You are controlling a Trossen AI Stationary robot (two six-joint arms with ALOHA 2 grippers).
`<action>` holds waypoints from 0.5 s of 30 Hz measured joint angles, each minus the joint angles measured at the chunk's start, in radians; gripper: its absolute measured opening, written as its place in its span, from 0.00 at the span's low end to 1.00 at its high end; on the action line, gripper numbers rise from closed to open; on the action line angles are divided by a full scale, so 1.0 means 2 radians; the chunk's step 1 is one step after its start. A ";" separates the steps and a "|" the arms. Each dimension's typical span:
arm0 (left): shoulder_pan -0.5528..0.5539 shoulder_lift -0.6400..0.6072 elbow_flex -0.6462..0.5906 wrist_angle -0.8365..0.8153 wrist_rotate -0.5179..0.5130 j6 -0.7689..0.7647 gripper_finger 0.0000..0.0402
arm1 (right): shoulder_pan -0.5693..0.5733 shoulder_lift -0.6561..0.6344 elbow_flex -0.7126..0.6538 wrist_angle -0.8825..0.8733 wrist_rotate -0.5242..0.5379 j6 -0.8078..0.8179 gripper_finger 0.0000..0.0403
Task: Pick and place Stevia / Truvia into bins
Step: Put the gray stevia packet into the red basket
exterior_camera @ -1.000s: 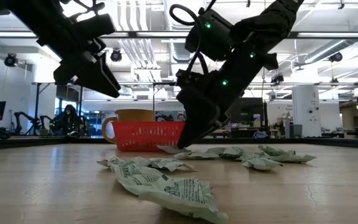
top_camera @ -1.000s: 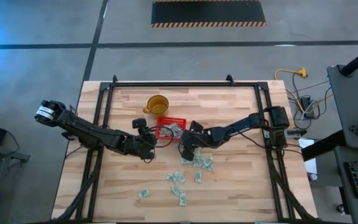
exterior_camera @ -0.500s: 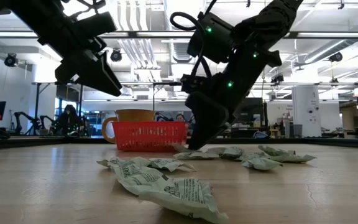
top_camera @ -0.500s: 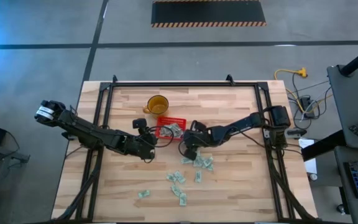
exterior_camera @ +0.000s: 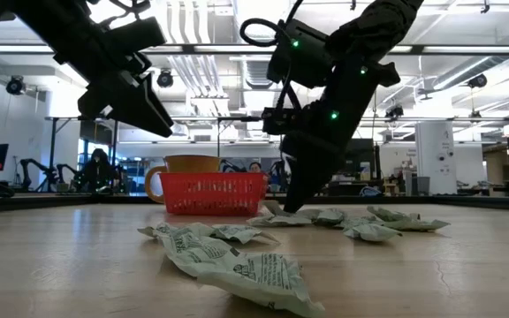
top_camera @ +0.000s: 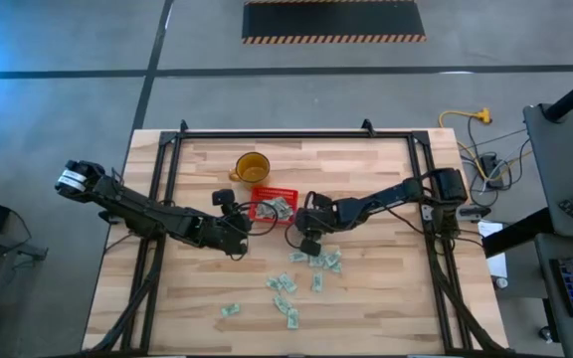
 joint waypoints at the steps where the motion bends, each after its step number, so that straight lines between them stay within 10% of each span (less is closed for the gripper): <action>1: 0.000 0.000 0.000 0.000 0.000 0.000 0.41 | 0.000 0.000 0.000 -0.003 -0.002 -0.004 0.09; 15: 0.000 0.000 0.000 0.001 0.000 0.000 0.41 | 0.027 -0.065 -0.005 -0.036 0.056 -0.023 0.02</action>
